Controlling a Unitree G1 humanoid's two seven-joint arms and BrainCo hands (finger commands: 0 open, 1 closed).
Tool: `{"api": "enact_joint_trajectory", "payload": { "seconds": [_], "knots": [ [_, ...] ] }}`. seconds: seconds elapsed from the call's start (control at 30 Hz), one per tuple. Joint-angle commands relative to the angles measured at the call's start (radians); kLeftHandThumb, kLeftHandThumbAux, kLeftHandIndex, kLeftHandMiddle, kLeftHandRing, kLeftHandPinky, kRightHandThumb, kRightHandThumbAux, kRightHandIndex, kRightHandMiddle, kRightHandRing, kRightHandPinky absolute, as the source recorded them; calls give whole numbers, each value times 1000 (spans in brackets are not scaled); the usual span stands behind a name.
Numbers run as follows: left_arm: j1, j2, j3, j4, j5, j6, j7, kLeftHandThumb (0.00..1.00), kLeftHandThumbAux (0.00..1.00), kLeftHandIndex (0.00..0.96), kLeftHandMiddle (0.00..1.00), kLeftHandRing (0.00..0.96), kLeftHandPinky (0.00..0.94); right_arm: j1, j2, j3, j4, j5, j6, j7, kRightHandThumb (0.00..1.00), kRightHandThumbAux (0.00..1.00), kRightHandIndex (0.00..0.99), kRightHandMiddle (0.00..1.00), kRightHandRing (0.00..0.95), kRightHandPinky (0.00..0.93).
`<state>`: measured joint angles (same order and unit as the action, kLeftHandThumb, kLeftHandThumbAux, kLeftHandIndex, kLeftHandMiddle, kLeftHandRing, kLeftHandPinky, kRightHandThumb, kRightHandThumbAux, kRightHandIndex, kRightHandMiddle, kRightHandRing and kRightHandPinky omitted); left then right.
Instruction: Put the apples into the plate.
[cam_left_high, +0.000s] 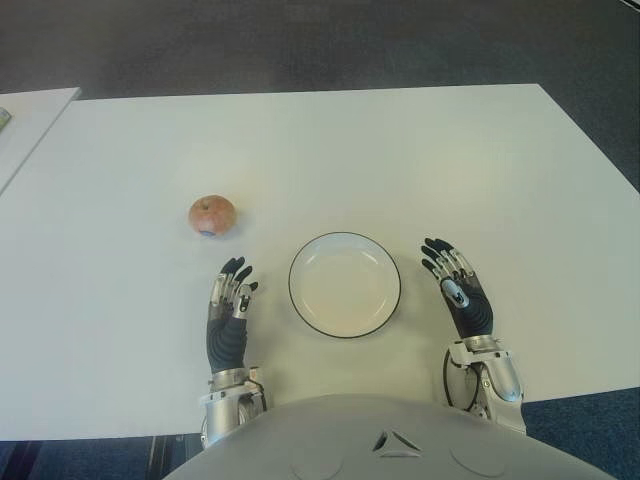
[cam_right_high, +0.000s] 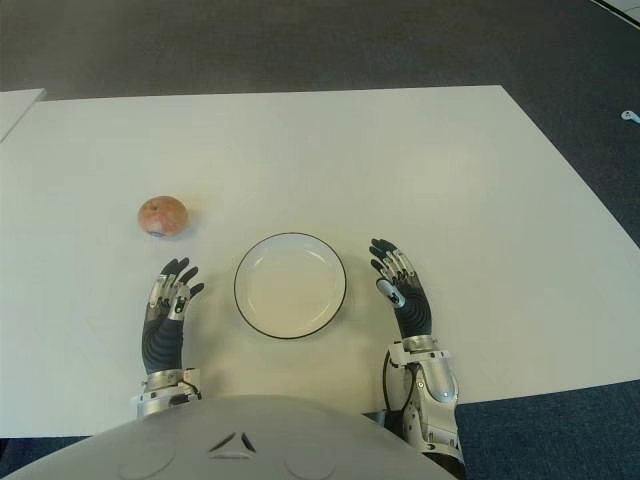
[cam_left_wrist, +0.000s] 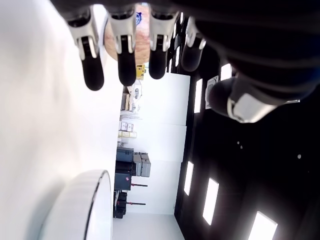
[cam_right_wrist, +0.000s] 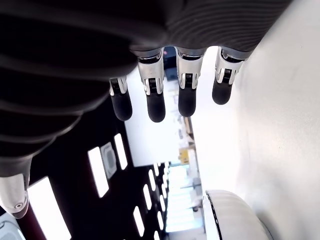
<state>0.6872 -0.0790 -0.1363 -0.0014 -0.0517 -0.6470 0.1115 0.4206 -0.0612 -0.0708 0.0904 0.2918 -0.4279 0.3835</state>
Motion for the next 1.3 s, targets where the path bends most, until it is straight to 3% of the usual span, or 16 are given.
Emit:
{"api": "enact_joint_trajectory", "payload": {
  "seconds": [0.03,0.97,1.3],
  "knots": [
    [17,-26,-4,-9,-6,21,-3,155,446,140,148,180,240,35,8,2,35,1,41,-5,195,512,154,166,107,101],
    [13,-4,6,2,-14,9,-23,137,452,128,144,175,235,44,15,17,24,-14,50,-22,172,510,143,159,104,88],
    [33,4,5,-84,-27,49,-35,136,466,133,138,165,208,39,27,19,30,-21,31,-28,191,519,154,165,121,104]
  ]
}}
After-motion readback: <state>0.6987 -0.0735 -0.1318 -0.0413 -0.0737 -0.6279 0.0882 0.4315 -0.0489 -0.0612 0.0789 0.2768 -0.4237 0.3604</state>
